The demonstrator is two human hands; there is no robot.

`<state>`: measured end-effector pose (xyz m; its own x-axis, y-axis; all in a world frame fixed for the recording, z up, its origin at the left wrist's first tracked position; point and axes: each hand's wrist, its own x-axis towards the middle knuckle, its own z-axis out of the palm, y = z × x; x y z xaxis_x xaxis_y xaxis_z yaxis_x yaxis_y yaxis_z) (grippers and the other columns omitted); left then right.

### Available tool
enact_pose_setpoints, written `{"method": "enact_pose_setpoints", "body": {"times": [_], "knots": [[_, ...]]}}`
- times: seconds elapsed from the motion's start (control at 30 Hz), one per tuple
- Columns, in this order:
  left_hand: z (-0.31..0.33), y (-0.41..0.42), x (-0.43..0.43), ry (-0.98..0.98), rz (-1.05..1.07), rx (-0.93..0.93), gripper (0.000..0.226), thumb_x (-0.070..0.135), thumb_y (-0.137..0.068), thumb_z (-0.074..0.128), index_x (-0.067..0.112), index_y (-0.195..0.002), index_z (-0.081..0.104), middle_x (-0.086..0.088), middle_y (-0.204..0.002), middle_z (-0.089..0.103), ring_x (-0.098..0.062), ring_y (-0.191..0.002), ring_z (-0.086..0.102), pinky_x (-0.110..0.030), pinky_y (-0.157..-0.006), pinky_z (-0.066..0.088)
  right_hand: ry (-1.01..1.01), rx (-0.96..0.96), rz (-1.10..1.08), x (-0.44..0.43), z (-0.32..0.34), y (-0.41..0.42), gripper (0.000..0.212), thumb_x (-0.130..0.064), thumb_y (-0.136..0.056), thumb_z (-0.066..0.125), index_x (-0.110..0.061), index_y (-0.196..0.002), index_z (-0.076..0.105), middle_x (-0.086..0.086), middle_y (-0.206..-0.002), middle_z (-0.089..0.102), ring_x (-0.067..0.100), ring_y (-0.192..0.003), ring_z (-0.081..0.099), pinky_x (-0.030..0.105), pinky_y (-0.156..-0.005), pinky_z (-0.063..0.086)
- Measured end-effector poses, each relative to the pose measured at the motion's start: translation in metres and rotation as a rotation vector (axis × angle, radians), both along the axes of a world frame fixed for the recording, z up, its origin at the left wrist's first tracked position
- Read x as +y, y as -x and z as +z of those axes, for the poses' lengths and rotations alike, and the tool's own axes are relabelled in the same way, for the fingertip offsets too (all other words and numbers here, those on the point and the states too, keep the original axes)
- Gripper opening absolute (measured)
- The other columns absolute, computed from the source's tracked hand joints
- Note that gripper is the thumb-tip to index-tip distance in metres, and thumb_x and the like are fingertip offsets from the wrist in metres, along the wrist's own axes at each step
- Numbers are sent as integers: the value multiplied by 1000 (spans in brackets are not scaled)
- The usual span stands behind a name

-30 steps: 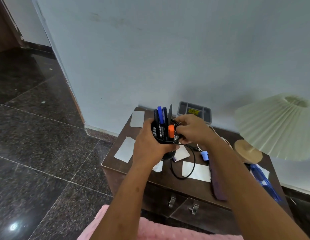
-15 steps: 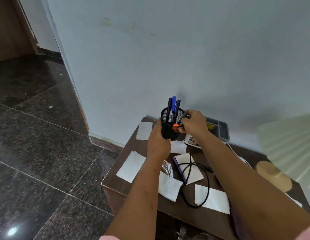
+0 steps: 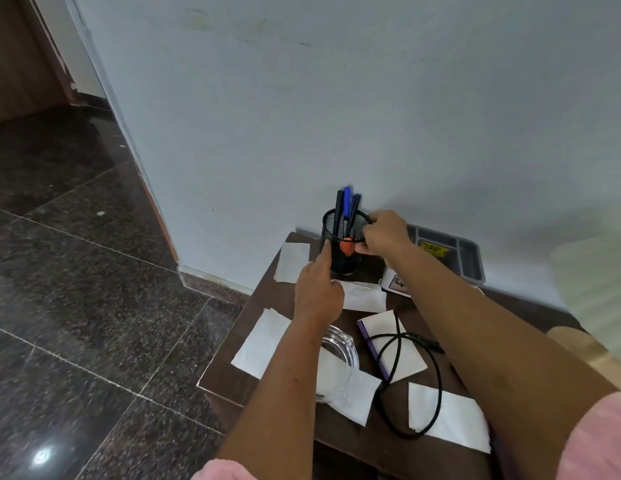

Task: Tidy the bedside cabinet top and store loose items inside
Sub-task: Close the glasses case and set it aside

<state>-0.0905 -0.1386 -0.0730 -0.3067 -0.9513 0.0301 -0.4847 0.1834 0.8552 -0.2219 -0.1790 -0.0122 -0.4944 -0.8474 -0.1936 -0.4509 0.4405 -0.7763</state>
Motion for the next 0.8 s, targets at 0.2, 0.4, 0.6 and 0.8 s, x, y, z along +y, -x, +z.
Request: {"method": "enact_pose_setpoints", "body": {"times": [0.2, 0.4, 0.6, 0.8], "knots": [[10, 0, 8, -101, -10, 2, 73, -7, -84, 37, 25, -148, 23, -7, -142, 46, -23, -125, 46, -27, -101, 39, 65, 51, 8, 35, 16, -4, 24, -5, -92, 44, 7, -109, 56, 27, -107, 63, 38, -97, 65, 46, -82, 56], [28, -7, 44, -199, -15, 54, 70, -6, -83, 36, 29, -144, 33, -1, -144, 44, -20, -129, 42, -26, -100, 35, 115, -136, 13, 117, 35, -14, 35, -3, -93, 51, -2, -128, 50, 0, -88, 54, 18, -75, 65, 28, -68, 58], [48, -35, 90, -311, -18, 22, 55, -10, -84, 40, 15, -131, 50, -6, -134, 54, -20, -121, 50, -22, -85, 39, 7, -186, 99, 202, 39, -29, 24, -6, -93, 51, -6, -115, 60, 5, -90, 63, 9, -69, 59, 17, -58, 53], [54, -66, 130, -382, 54, -80, 44, -3, -86, 44, 14, -125, 56, -10, -130, 56, -26, -118, 51, -28, -97, 41, -28, -206, 151, 247, 13, -55, 18, -3, -90, 51, -9, -104, 61, 1, -69, 57, 14, -61, 52, 21, -52, 43]]}}
